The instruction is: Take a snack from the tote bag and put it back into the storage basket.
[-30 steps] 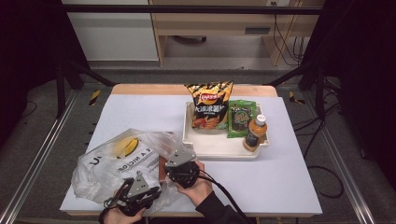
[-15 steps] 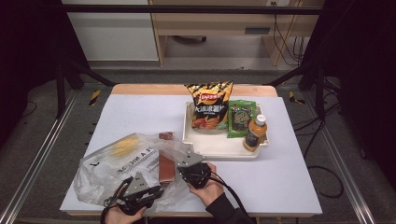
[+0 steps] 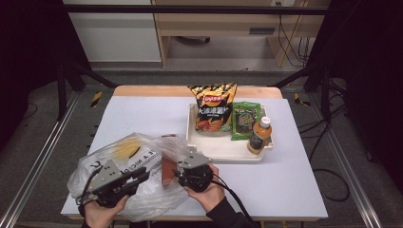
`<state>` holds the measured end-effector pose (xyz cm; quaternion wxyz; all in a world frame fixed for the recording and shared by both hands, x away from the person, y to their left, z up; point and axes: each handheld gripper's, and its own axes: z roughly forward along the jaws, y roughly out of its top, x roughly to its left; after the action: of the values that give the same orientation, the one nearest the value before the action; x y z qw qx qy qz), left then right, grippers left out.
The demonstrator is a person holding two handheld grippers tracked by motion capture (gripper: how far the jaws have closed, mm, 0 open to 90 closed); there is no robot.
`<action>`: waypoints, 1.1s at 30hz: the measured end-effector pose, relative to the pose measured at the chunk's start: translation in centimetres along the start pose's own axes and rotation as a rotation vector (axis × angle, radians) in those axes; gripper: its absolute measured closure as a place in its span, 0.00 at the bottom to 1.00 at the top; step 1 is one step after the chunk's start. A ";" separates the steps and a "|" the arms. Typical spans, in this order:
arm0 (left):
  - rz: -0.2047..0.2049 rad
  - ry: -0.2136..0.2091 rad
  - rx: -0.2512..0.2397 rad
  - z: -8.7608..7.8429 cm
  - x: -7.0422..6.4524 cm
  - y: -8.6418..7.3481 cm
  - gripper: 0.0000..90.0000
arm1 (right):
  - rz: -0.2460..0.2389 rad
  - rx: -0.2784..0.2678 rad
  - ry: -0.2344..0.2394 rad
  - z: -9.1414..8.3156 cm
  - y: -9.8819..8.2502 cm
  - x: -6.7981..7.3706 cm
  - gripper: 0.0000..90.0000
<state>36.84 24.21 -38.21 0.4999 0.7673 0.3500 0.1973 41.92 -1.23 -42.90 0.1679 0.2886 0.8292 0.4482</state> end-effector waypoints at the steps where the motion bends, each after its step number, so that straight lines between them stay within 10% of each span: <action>1: -0.006 0.012 -0.007 -0.1 0.4 0.4 0.84 | -0.002 -0.009 0.003 0.1 0.3 0.4 0.67; 10: -0.050 0.092 -0.022 -0.2 2.9 1.2 0.79 | 0.056 0.015 -0.016 3.1 1.3 2.5 0.42; 22: -0.011 0.140 -0.049 0.5 4.4 1.9 0.57 | 0.085 0.048 -0.128 3.8 0.3 2.1 0.19; 33: 0.014 0.195 -0.004 1.2 5.1 0.3 0.48 | 0.140 0.133 -0.106 5.0 -0.4 1.3 0.36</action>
<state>41.11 27.13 -38.68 0.4637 0.7458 0.3913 0.2750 43.51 2.66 -45.99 0.1601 0.3796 0.8249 0.3870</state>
